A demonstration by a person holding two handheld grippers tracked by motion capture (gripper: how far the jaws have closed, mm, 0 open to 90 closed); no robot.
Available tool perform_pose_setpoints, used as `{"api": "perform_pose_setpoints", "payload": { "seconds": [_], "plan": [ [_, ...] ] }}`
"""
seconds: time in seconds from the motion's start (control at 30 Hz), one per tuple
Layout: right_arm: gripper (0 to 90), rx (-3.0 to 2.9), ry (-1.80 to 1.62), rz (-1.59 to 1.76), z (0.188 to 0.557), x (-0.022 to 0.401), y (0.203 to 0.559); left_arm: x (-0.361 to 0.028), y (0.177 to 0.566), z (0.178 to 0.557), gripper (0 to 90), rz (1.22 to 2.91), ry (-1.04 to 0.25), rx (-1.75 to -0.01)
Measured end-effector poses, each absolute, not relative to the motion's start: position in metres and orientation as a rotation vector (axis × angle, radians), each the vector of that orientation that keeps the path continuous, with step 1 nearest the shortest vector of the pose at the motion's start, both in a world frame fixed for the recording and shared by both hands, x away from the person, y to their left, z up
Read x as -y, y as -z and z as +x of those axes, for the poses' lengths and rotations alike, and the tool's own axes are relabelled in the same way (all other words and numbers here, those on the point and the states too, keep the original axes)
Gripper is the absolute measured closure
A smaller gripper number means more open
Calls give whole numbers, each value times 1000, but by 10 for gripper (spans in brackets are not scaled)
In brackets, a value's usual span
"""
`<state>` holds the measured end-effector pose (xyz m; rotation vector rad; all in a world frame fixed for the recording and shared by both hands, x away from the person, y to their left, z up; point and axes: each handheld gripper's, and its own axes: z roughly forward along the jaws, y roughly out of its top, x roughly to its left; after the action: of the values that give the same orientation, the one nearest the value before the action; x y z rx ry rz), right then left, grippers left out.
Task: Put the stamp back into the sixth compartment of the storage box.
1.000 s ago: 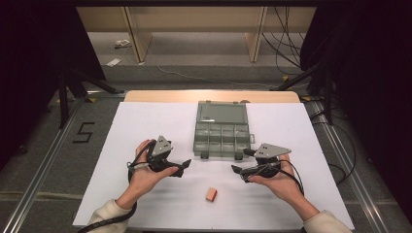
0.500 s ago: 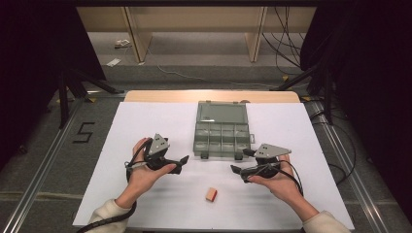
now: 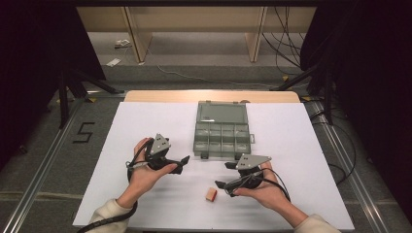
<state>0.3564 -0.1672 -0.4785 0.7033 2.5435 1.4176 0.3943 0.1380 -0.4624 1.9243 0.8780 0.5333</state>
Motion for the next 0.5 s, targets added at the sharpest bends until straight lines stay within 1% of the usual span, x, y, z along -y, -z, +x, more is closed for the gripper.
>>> {"api": "perform_pose_setpoints", "payload": {
  "seconds": [0.33, 0.5],
  "plan": [
    [242, -2653, -1366, 625, 345, 142, 489, -137, 463, 394, 0, 1925, -531, -881],
    [269, -2686, -1320, 606, 341, 136, 492, -137, 463, 394, 0, 1930, -532, -879]
  ]
}}
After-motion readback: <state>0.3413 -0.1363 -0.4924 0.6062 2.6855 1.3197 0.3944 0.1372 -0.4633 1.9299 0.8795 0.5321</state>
